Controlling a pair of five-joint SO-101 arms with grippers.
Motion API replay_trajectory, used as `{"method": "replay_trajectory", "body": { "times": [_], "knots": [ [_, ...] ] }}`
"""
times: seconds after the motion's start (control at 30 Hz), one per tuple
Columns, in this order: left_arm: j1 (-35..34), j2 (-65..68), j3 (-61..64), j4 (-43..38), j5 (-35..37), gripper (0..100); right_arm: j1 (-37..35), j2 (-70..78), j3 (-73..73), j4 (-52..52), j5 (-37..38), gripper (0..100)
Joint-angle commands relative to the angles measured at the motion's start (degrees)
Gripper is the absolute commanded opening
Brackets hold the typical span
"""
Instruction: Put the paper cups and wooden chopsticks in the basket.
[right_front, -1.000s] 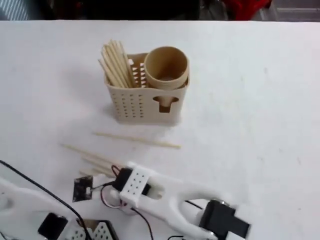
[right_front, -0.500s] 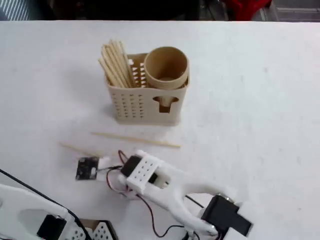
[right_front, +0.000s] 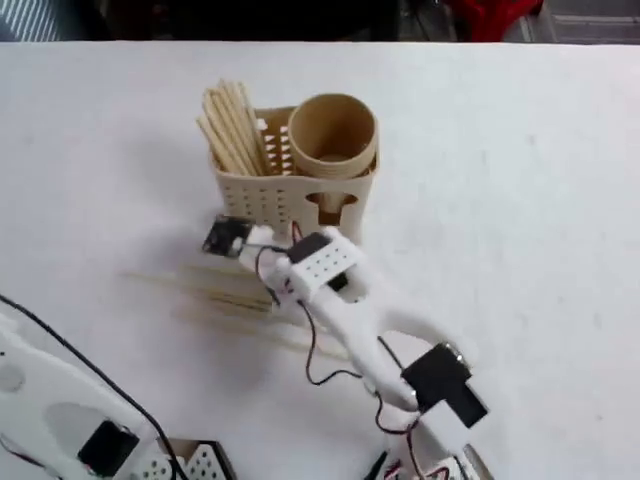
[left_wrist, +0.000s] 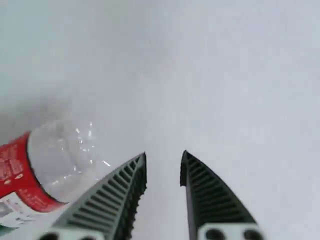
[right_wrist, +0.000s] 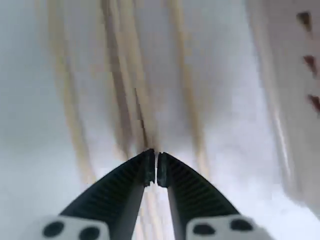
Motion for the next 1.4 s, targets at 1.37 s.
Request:
{"method": "replay_trajectory", "body": {
  "times": [1.37],
  "knots": [
    [74.9, -99.8, 132.9, -13.7, -57.6, 16, 57.1, -47.3, 38.2, -0.3, 0.9, 15.1]
  ]
}}
